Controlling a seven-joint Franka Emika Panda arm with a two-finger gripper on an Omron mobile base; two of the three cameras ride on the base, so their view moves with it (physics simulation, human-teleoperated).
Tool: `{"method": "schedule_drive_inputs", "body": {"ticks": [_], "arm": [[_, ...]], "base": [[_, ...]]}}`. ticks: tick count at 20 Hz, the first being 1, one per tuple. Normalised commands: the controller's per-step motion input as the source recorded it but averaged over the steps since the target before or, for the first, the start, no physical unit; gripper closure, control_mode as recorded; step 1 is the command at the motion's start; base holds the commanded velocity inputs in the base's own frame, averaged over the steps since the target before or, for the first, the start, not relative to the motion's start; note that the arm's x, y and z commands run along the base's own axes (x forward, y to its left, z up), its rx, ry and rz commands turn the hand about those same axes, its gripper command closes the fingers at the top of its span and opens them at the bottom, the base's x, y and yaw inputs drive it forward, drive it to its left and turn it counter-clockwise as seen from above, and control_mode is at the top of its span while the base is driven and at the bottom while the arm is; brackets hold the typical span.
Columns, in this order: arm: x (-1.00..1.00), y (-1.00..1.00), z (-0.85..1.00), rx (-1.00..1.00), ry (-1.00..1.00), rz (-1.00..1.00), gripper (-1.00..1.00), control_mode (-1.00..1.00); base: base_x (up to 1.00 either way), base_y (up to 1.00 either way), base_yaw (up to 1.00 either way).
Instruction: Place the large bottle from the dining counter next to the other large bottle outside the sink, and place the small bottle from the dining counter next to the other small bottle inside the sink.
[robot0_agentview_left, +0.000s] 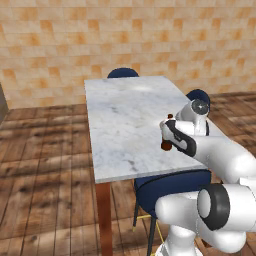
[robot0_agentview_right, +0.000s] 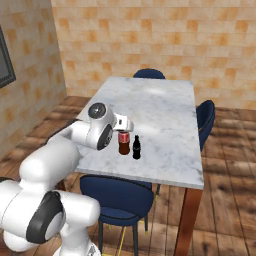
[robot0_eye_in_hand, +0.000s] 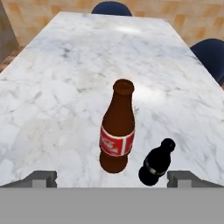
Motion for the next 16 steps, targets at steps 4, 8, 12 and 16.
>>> {"method": "schedule_drive_inputs", "body": {"ticks": [4,8,12,16], "arm": [[0.28,-0.01,-0.14,0.0,0.0,0.0,-1.0,-1.0],[0.27,-0.03,-0.12,0.0,0.0,0.0,-1.0,-1.0],[0.26,-0.04,-0.13,0.0,0.0,0.0,-1.0,-1.0],[0.21,-0.03,-0.1,0.0,0.0,0.0,-1.0,-1.0]], "base": [[0.0,0.0,0.0],[0.0,0.0,0.0],[0.0,0.0,0.0],[0.0,0.0,0.0]]}}
